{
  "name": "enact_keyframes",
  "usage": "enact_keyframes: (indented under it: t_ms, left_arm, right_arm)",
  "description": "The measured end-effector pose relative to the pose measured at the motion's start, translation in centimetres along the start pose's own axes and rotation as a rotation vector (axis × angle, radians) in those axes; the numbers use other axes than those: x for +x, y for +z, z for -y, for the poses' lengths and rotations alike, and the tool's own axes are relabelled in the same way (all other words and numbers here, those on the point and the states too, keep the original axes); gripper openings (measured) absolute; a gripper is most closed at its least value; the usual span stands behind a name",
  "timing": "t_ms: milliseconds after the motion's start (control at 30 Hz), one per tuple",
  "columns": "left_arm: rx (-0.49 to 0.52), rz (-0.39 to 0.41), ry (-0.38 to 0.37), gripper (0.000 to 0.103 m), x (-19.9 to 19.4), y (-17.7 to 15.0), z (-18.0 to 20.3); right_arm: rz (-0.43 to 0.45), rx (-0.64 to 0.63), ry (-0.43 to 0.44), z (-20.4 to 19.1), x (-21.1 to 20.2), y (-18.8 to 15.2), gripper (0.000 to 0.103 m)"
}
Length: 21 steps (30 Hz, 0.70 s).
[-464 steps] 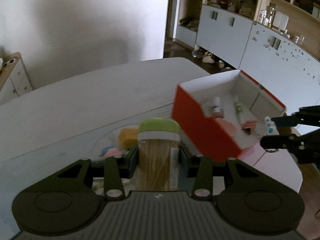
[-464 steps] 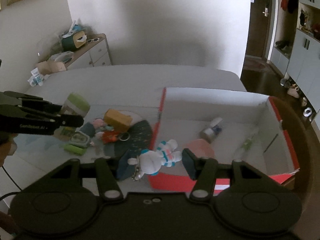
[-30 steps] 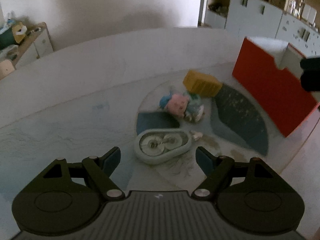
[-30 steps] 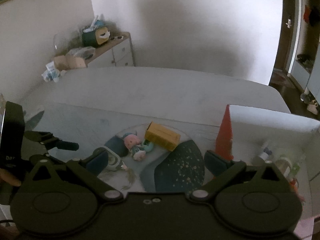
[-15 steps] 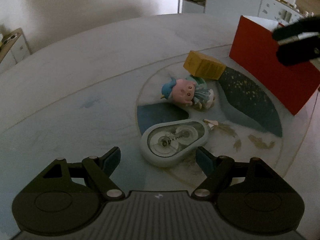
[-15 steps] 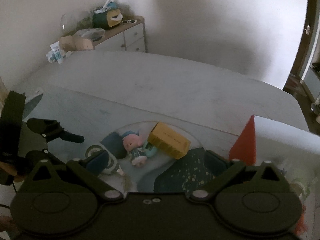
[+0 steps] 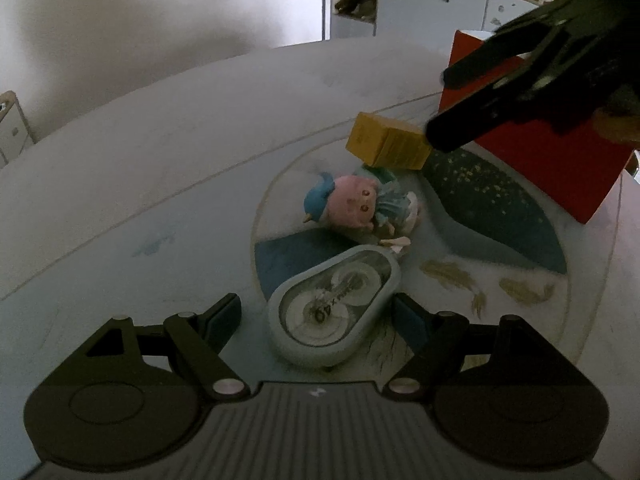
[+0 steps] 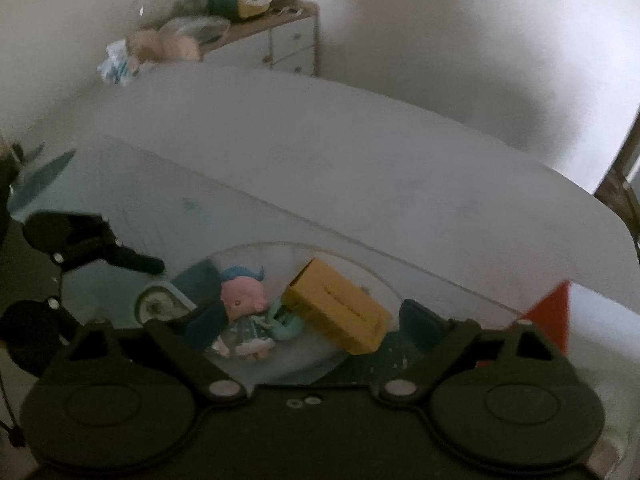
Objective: Organize rigid objects
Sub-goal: 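Grasp the white correction-tape dispenser with the left tool while the right tool grasps the yellow block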
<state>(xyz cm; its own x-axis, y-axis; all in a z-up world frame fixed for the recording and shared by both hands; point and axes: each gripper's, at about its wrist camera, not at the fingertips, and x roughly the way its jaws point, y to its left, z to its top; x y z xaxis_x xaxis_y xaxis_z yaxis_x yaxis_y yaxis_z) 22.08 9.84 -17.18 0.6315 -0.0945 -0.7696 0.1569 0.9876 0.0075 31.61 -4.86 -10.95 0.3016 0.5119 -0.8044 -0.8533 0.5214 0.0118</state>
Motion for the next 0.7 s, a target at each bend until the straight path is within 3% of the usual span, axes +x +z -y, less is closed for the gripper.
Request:
enact_keyframes:
  t_ms: [500, 633, 700]
  left_arm:
    - [0.0, 0.037, 0.005, 0.082, 0.3, -0.2, 0.3]
    - [0.003, 0.04, 0.003, 0.075, 0.2, -0.2, 0.5]
    - [0.008, 0.042, 0.001, 0.07, 0.1, -0.3, 0.7]
  right_arm:
    - [-0.058, -0.085, 0.018, 0.2, 3.1, 1.1, 0.077]
    - [-0.075, -0.063, 0.031, 0.4, 3.3, 1.0, 0.064]
    - [-0.076, -0.065, 0.028, 0.3, 3.1, 0.8, 0.064]
